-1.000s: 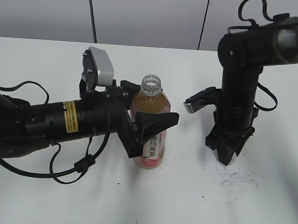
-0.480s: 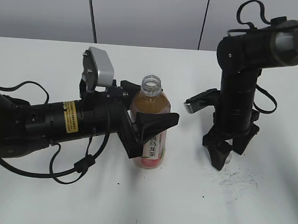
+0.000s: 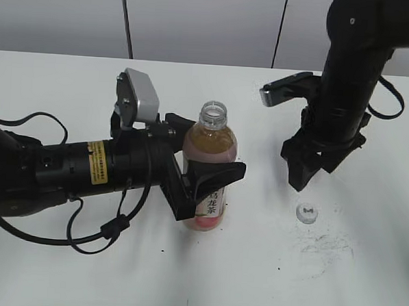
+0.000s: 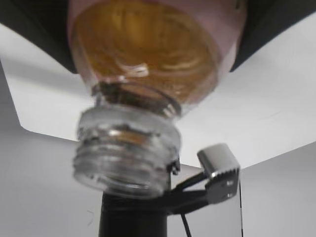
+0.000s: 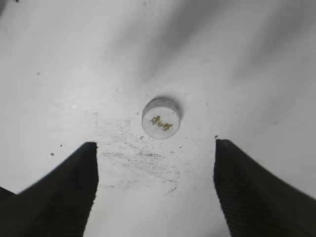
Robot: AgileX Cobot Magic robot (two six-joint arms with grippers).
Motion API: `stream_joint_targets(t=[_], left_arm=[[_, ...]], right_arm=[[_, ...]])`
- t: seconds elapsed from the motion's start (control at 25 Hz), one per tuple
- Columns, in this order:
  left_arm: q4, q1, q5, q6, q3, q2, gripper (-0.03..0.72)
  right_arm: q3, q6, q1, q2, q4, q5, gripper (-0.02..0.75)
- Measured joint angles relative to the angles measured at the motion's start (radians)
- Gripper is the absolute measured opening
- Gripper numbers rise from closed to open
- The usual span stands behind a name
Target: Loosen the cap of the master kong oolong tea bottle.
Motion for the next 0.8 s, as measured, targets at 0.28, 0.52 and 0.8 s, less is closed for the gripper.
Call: stream_joint_targets(t=[0.28,0.52,0.8], left_arm=[[-0.015,0.000,-0.017,-0.001,0.000,0.001,0.561],[-0.038,0.000,-0.023,-0.001,0.001,-0.037,0.587],[-0.079,0.000,-0.037,-0.001,0.002,-0.080,0.587]], right_arm=[[0.000,0.016,0.000,-0.103,0.023,-0.023,0.545],[0.000,0.018,0.000,-0.118,0.042,-0.026,0.545],[0.000,0.018,0.000,-0.118,0.057,-0.027,0.545]])
